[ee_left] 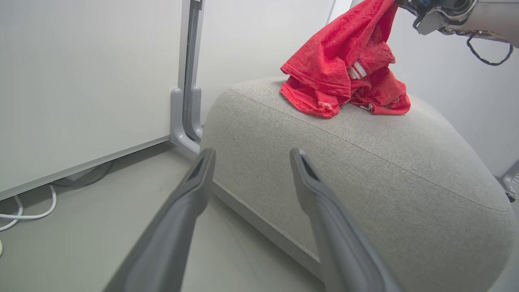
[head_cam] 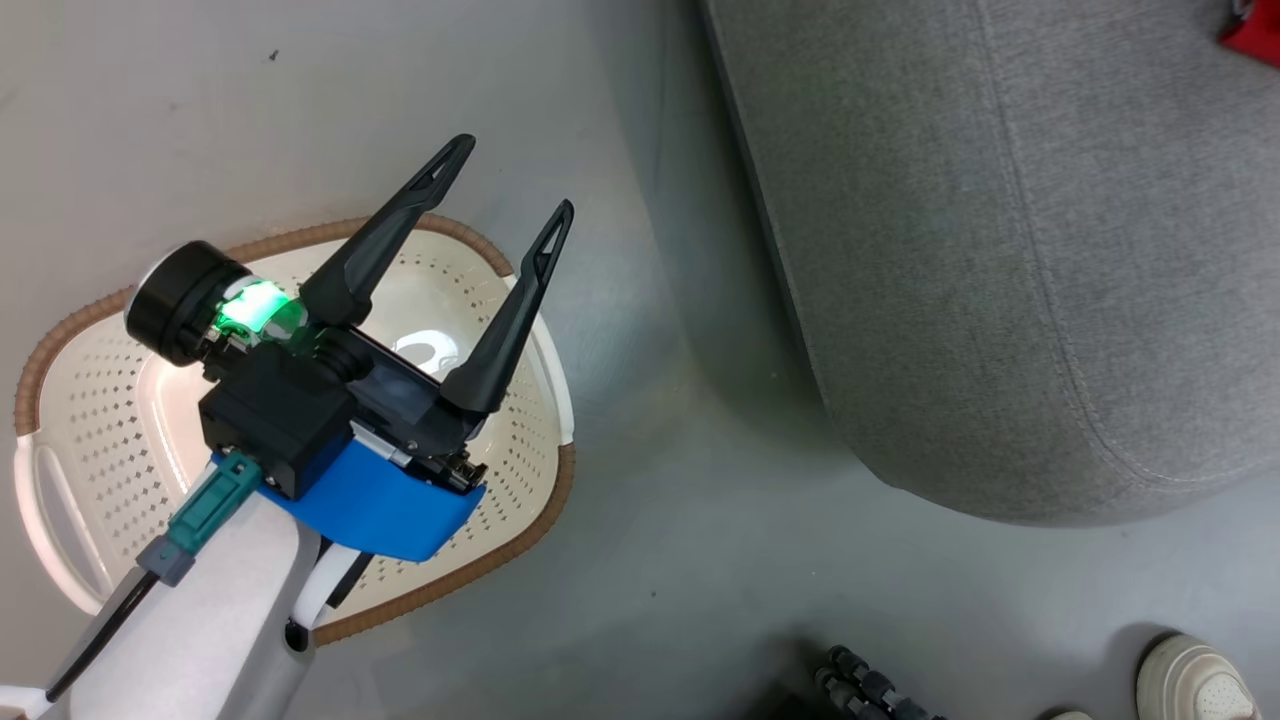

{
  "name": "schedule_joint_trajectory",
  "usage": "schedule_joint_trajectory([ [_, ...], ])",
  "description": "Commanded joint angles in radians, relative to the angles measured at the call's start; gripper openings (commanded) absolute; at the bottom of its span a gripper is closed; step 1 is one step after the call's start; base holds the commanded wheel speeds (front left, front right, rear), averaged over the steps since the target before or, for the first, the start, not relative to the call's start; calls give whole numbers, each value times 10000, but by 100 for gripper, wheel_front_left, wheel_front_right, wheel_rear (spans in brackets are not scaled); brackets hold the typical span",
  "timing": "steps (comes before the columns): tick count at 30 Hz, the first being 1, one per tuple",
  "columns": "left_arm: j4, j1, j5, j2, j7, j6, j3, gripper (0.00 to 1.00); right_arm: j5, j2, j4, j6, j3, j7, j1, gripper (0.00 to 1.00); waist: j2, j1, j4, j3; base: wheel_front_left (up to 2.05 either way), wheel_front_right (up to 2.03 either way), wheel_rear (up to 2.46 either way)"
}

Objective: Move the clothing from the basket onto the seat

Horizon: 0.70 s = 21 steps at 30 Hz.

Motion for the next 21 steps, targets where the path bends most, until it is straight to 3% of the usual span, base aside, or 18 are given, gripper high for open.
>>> schedule_joint_trajectory([
  [1,-60,-154,66,70,-29,51,45,100,-141,-10,184,5,-123,-129,200,0,0,-3,102,120,0,0,0],
  [9,-21,36,-11,217,-31,116,44,100,-1155,308,1516,5,-181,-737,629,0,0,-3,188,54,0,0,0],
  [10,-2,51,-31,215,-54,126,42,100,-1195,317,1598,5,-142,-806,631,4,0,-3,200,2,0,0,0],
  [11,21,65,-45,211,-58,131,36,100,-1212,328,1667,5,-111,-882,608,34,0,-3,214,-46,0,0,0],
  [12,55,81,-64,200,-80,138,23,100,-1254,357,1721,5,-29,-957,619,48,0,-3,228,-102,0,0,0],
  [13,85,101,-82,182,-88,144,7,100,-1310,355,1777,5,64,-1017,659,99,0,-3,245,-162,0,0,0],
  [21,613,249,-263,-86,-477,138,-171,100,-1018,380,2070,5,616,-1218,1106,100,0,-3,502,-1013,0,0,0],
])
